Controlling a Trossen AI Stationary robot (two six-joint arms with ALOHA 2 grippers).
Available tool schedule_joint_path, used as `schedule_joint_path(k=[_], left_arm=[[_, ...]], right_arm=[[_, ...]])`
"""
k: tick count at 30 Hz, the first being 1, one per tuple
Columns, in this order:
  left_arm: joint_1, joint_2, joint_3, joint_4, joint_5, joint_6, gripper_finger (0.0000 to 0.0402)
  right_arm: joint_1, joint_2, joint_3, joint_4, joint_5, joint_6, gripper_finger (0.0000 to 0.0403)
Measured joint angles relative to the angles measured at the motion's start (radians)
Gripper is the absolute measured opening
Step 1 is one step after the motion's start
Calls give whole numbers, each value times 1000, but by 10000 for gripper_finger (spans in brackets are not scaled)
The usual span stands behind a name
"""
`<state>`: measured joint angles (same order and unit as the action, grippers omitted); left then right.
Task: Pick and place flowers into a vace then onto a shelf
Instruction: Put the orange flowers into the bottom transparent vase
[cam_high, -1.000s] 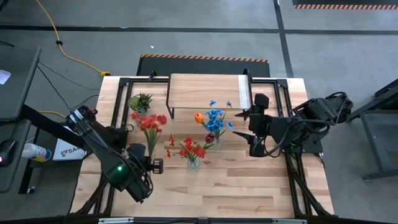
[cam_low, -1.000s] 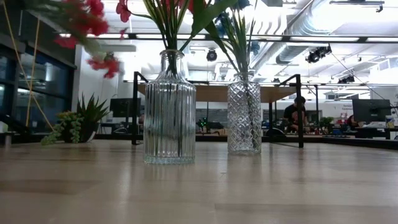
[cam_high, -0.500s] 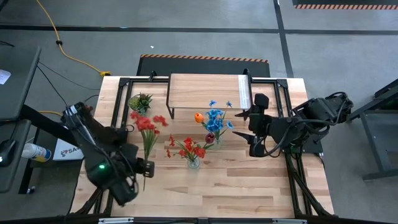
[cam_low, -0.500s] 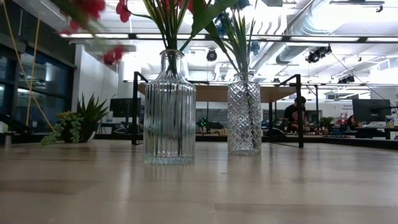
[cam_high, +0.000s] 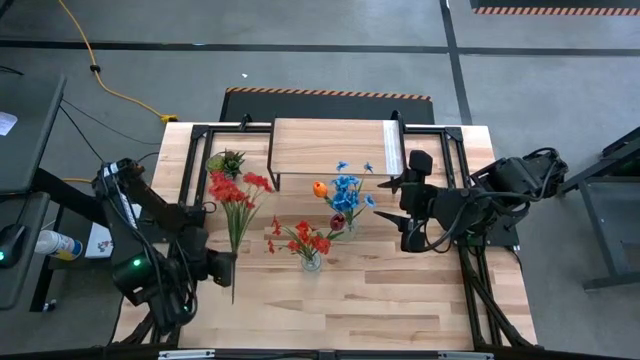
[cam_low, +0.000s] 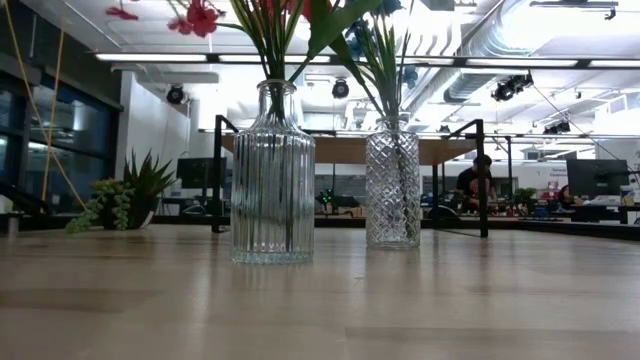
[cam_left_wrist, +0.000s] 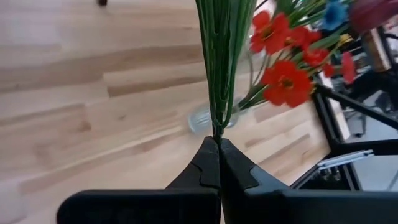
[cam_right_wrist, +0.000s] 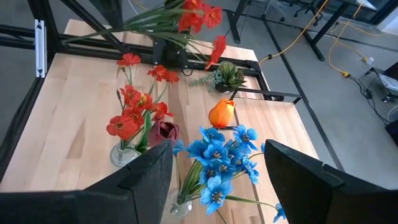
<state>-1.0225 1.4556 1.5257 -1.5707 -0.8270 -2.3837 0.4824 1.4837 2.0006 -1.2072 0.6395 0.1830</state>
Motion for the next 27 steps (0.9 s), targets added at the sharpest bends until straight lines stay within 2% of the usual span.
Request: schedule_joint_path(k=[5, 16, 24, 27], left_arm=[[-3, -9, 15, -1, -79, 62, 25], [-69, -8, 237, 9, -464, 477, 25], [-72, -7, 302, 127, -579, 885, 25], [-71, -7, 302, 133, -607, 956, 25]], right_arm=[[0, 0, 0, 0, -2, 22, 245], [0, 0, 0, 0, -1, 21, 245], [0, 0, 0, 0, 1, 18, 245], [0, 0, 0, 0, 10, 10, 245]])
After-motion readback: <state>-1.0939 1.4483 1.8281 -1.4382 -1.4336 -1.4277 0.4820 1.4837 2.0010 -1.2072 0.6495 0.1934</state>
